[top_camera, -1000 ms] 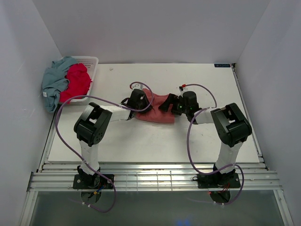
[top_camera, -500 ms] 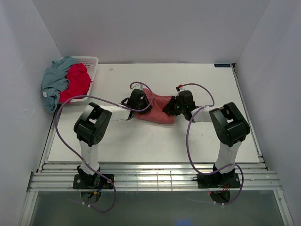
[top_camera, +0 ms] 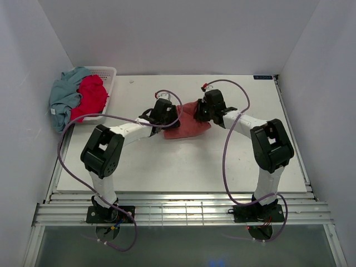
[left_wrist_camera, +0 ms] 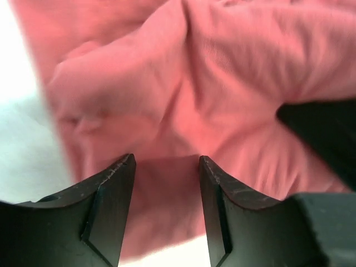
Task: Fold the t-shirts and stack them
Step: Fold the tshirt
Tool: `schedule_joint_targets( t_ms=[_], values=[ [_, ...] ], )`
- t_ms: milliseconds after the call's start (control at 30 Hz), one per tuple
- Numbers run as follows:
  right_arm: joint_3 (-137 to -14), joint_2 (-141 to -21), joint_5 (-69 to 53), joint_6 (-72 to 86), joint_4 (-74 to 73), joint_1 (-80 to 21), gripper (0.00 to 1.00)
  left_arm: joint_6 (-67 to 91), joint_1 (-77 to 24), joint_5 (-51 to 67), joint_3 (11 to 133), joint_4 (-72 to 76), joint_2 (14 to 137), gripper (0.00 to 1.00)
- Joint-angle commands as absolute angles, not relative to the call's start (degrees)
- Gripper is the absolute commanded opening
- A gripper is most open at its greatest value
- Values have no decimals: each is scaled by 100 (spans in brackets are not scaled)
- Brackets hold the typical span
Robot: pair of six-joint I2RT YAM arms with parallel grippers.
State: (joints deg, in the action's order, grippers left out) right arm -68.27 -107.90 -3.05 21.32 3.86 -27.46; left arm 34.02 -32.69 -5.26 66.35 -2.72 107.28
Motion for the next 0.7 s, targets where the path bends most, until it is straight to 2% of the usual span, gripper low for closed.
schedule_joint_targets(
  t_ms=[0,133,667],
  values=[
    [-7698,-10766,675,1328,-385,-2654,8,3024,-3129,-809,7233,-1036,10196,61],
    [-8313,-10889,949,1081,-720,-2497,8,3015,-3067,-756,7199,-1055,9906,61],
    [-9096,-11531,1284,-183,-1353,-1003,8,3032,-2848,-747,6460,-1134,9211,61]
  ],
)
